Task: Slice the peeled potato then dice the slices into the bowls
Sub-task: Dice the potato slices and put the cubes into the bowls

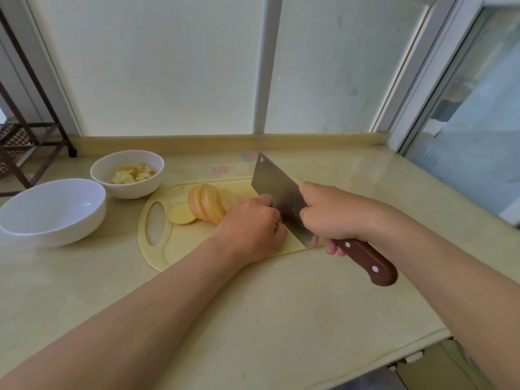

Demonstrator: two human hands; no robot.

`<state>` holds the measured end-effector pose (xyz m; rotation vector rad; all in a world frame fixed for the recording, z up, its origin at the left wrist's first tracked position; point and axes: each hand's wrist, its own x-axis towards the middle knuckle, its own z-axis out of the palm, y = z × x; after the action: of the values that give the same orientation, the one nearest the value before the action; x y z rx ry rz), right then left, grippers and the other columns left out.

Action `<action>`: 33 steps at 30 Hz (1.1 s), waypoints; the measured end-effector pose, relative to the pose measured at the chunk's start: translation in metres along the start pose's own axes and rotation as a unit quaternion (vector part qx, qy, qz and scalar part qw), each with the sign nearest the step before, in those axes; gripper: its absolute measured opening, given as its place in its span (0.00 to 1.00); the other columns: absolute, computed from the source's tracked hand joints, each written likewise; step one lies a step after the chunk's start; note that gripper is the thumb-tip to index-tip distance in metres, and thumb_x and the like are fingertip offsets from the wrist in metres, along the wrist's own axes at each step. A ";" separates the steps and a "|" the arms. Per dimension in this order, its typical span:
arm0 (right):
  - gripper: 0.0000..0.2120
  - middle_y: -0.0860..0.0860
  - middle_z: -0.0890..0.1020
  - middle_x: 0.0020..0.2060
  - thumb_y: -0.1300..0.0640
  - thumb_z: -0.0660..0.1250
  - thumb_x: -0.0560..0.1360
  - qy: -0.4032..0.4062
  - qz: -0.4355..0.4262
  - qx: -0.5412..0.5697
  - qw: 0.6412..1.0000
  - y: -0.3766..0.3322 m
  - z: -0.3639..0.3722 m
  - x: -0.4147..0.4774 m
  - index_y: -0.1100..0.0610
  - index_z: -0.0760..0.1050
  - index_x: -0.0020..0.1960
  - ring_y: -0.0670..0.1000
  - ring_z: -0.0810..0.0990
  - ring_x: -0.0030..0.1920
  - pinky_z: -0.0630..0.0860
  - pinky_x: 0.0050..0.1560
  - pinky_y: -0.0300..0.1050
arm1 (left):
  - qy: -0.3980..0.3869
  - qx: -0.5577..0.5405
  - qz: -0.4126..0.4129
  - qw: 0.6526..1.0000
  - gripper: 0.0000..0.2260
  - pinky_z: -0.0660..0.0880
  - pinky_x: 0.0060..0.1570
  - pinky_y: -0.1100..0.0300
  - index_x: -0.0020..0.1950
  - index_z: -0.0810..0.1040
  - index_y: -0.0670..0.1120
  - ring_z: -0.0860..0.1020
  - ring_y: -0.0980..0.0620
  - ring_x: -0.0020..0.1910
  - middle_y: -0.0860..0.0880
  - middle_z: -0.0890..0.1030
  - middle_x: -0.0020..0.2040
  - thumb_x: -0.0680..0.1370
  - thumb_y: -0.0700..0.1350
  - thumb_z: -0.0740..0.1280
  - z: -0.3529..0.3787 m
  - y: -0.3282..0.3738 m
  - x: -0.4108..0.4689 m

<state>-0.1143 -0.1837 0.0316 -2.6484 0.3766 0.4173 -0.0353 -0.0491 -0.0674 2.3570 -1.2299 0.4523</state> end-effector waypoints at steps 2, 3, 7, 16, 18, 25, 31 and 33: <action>0.10 0.64 0.84 0.42 0.64 0.54 0.77 0.006 -0.005 0.015 1.000 -0.006 0.002 0.010 0.61 0.66 0.57 0.56 0.77 0.27 0.77 0.26 0.46 | -0.006 -0.001 0.000 1.000 0.19 0.71 0.27 0.59 0.34 0.82 0.42 0.75 0.44 0.30 0.46 0.76 0.35 0.71 0.49 0.54 0.000 0.000 0.000; 0.11 0.64 0.84 0.43 0.65 0.54 0.76 0.007 -0.006 0.022 1.000 -0.008 0.002 0.014 0.62 0.66 0.57 0.56 0.78 0.28 0.77 0.26 0.46 | -0.011 -0.001 0.000 1.000 0.19 0.71 0.27 0.59 0.34 0.82 0.42 0.76 0.44 0.30 0.46 0.76 0.35 0.71 0.50 0.54 0.001 0.000 -0.001; 0.12 0.63 0.84 0.44 0.65 0.54 0.76 0.011 -0.013 0.032 0.999 -0.013 -0.001 0.023 0.62 0.68 0.58 0.57 0.79 0.30 0.78 0.27 0.46 | -0.016 -0.001 0.005 1.000 0.19 0.73 0.28 0.57 0.35 0.82 0.42 0.76 0.43 0.31 0.45 0.76 0.36 0.71 0.50 0.54 0.000 0.000 -0.002; 0.11 0.63 0.85 0.35 0.68 0.55 0.77 0.096 -0.003 0.187 0.978 0.038 -0.016 0.007 0.60 0.74 0.53 0.55 0.75 0.23 0.75 0.25 0.44 | -0.012 0.003 0.001 1.000 0.18 0.76 0.33 0.52 0.35 0.78 0.40 0.76 0.43 0.35 0.43 0.76 0.38 0.72 0.48 0.54 0.005 -0.004 -0.001; 0.13 0.61 0.85 0.32 0.67 0.55 0.76 0.093 0.014 0.183 0.979 0.054 -0.017 0.006 0.59 0.74 0.54 0.59 0.78 0.27 0.75 0.27 0.45 | -0.005 0.007 0.004 1.000 0.17 0.76 0.33 0.52 0.35 0.77 0.40 0.75 0.43 0.35 0.43 0.77 0.39 0.73 0.47 0.54 0.007 -0.003 -0.001; 0.11 0.62 0.85 0.37 0.67 0.58 0.78 0.042 0.023 0.239 0.970 0.071 -0.014 0.013 0.62 0.76 0.56 0.55 0.75 0.24 0.74 0.27 0.45 | 0.035 0.053 0.001 0.998 0.14 0.68 0.26 0.58 0.32 0.75 0.42 0.74 0.45 0.33 0.46 0.76 0.37 0.73 0.45 0.56 0.005 -0.001 -0.002; 0.07 0.59 0.79 0.33 0.67 0.62 0.80 -0.028 0.028 0.277 0.960 0.076 -0.019 0.036 0.64 0.75 0.56 0.52 0.76 0.23 0.74 0.23 0.41 | 0.049 0.107 -0.014 0.993 0.11 0.62 0.29 0.59 0.32 0.72 0.44 0.72 0.44 0.29 0.46 0.73 0.31 0.73 0.46 0.60 0.006 0.001 -0.002; 0.04 0.57 0.78 0.32 0.67 0.63 0.81 -0.050 0.021 0.295 0.954 0.075 -0.017 0.044 0.64 0.74 0.54 0.52 0.78 0.24 0.74 0.22 0.41 | 0.041 0.100 -0.026 0.994 0.12 0.68 0.30 0.56 0.33 0.72 0.44 0.72 0.44 0.31 0.46 0.74 0.32 0.74 0.48 0.59 0.008 0.000 -0.002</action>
<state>-0.0939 -0.2654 0.0035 -2.0335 0.4453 0.3790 -0.0352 -0.0518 -0.0748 2.5039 -1.1285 0.6758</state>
